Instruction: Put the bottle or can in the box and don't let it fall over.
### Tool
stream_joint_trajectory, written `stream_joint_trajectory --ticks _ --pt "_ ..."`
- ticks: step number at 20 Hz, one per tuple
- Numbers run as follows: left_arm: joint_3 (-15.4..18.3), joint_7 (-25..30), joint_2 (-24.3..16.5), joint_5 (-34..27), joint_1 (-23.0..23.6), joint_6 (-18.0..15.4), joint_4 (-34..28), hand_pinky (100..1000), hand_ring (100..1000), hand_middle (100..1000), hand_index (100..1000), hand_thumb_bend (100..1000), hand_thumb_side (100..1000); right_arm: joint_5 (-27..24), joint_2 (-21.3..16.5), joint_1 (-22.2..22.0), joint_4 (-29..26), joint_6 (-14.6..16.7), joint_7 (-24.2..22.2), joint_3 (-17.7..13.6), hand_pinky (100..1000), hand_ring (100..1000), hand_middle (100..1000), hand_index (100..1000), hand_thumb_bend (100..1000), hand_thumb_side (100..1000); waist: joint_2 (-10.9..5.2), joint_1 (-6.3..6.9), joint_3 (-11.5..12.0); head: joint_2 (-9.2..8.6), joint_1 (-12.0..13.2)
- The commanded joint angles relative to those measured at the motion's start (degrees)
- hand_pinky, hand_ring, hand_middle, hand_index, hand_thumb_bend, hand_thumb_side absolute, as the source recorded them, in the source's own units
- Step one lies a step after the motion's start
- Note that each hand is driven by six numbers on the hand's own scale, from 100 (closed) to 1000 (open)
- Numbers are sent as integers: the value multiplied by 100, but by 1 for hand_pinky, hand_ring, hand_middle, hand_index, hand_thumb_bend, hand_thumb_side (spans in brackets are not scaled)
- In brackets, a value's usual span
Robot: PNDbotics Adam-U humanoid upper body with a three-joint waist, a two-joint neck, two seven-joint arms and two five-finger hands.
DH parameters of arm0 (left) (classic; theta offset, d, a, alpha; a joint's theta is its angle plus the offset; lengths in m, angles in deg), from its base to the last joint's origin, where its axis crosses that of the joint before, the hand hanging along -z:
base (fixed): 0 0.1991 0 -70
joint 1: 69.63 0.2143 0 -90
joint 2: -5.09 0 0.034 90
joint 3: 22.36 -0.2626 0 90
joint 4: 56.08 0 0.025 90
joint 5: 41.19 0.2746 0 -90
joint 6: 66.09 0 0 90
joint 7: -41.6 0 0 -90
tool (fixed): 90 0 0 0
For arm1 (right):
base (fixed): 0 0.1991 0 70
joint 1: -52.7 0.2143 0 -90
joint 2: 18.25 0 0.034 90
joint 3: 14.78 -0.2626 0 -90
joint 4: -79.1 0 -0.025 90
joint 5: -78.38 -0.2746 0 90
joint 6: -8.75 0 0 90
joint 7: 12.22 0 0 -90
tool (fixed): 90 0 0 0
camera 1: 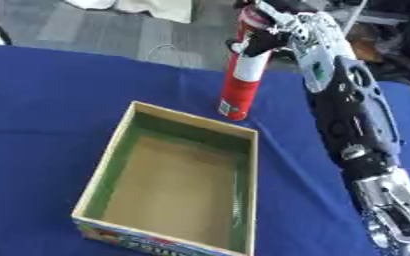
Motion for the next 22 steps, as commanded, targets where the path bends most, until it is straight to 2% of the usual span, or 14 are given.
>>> stream_joint_trajectory --ticks 1,2,4,5,6,7,8,9,12,19,22 --pt "-12 7 -15 -19 -49 -8 -104 473 779 616 613 251 902 36 52 -168 322 -29 41 65 247 446 584 703 136 100 -9 61 -2 14 -13" --pt "-12 7 -17 -20 -50 -6 -104 472 778 615 613 251 903 77 49 -170 323 -38 97 70 239 434 558 680 100 100 -9 60 -3 20 -14" --pt "-12 10 -20 -23 -53 0 -104 472 777 615 613 250 901 158 46 -172 327 -44 210 78 229 410 532 652 100 100 -9 53 -5 31 -16" --pt "-13 12 -21 -24 -56 2 -104 473 776 614 610 251 901 198 44 -173 327 -54 273 78 197 369 496 597 100 100 -10 49 -8 34 -14" --pt "-14 13 -21 -25 -58 5 -104 473 776 614 610 251 901 241 43 -174 329 -65 335 78 192 358 487 584 100 100 -10 47 -11 37 -13" --pt "-14 13 -21 -25 -60 8 -104 475 776 614 609 251 901 291 38 -173 325 -84 407 77 173 292 446 529 101 100 -11 45 -14 40 -12" --pt "-13 13 -23 -24 -60 13 -104 475 776 614 609 251 901 362 29 -175 309 -117 516 74 170 285 441 524 108 100 -13 44 -17 44 -11" --pt "-12 12 -23 -24 -61 15 -104 476 776 613 609 250 898 443 21 -176 297 -156 628 73 157 241 413 490 168 100 -16 43 -18 45 -14" --pt "-10 11 -27 -32 -64 17 -104 478 776 613 608 249 895 580 25 -174 293 -215 857 85 150 202 374 450 195 100 -31 43 -23 55 -17" --pt "-13 6 -34 -52 -59 43 -104 481 777 612 607 248 889 281 13 -143 55 -303 1064 112 132 122 246 329 196 100 -91 44 -43 86 -27" --pt "-11 17 -39 -58 -50 52 -104 481 776 608 607 247 886 125 -13 -138 -68 -331 1139 143 126 110 222 308 193 100 -120 48 -43 99 -27"
